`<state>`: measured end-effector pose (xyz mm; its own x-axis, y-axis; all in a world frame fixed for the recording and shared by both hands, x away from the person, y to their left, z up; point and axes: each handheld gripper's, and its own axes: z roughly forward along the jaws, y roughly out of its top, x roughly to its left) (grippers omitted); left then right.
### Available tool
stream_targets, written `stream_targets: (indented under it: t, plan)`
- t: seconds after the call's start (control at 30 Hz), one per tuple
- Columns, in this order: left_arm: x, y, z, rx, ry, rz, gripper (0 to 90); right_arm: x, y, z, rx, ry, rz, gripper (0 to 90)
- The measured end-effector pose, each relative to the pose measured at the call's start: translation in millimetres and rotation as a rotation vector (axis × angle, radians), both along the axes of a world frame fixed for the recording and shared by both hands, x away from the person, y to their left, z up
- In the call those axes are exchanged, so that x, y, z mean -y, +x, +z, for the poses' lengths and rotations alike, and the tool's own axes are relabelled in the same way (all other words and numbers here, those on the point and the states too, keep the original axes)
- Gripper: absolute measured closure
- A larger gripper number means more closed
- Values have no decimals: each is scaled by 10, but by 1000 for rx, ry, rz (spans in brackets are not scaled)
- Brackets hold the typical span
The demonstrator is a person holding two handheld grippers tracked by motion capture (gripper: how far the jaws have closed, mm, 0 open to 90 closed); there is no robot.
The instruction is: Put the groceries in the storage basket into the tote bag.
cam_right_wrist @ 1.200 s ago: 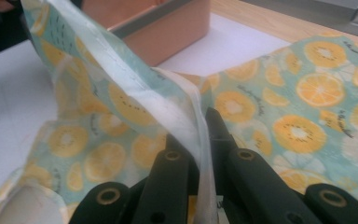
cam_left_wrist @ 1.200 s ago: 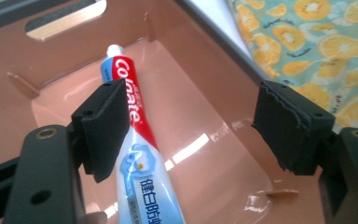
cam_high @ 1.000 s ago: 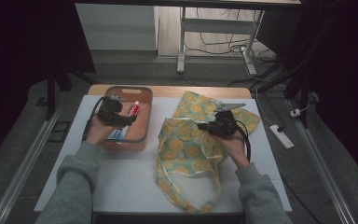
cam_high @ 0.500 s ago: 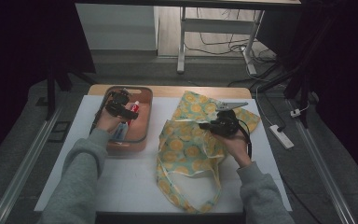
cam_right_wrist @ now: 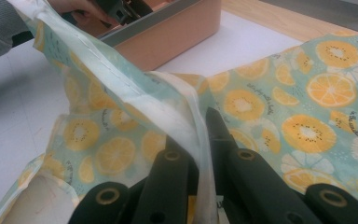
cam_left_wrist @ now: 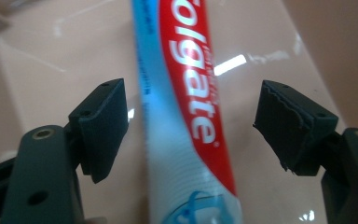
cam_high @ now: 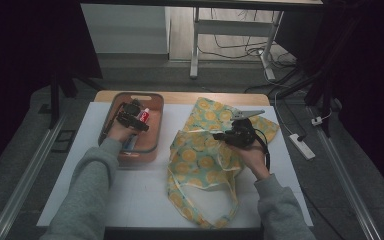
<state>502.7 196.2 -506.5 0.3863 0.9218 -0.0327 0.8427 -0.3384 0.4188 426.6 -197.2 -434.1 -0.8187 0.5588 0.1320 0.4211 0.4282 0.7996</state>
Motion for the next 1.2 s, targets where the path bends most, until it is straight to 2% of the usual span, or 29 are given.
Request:
stream_targets:
  t: [0.1, 0.23, 0.27, 0.37, 0.4, 0.43, 0.47, 0.6, 0.63, 0.67, 0.77, 1.07, 1.13, 1.2]
  plan:
    - [6, 12, -18, -9, 5, 3, 268, 14, 1, 3, -1, 0, -4, 885]
    - [-2, 28, -56, -43, 8, 18, 301, 23, -7, 11, 2, 3, -6, 885]
    - [-10, 32, -56, -47, -5, 17, 306, 23, -10, 13, 2, 1, -6, 885]
    - [-19, 32, -50, -45, -6, 28, 357, 21, -15, 15, 1, 0, -5, 885]
    - [-30, 32, -44, -41, -9, 38, 391, 20, -16, 15, 2, -1, -4, 885]
    - [-56, 34, -35, -41, -22, 43, 476, 18, -15, 14, 4, -3, -3, 885]
    - [-67, 32, -36, -44, -30, 41, 521, 17, -15, 13, 4, -3, -2, 885]
    - [-72, 30, -20, -44, -26, 42, 582, 18, -15, 13, 5, -5, -4, 885]
    - [-82, 26, -10, -41, -32, 41, 603, 19, -15, 13, 5, -4, -4, 885]
    - [-97, 22, 5, -38, -42, 40, 677, 24, -16, 15, 4, -5, -7, 885]
    - [-134, 12, 32, -31, -66, 41, 716, 29, -15, 18, 6, -1, -6, 885]
    - [-250, -3, 59, -8, -138, 31, 743, 56, -10, 17, 10, -1, -14, 883]
    - [-297, -10, 91, -6, -186, 30, 746, 60, -7, 15, 9, -2, -16, 884]
    - [-324, -34, 148, 15, -210, 23, 748, 60, -4, 12, 10, -4, -16, 884]
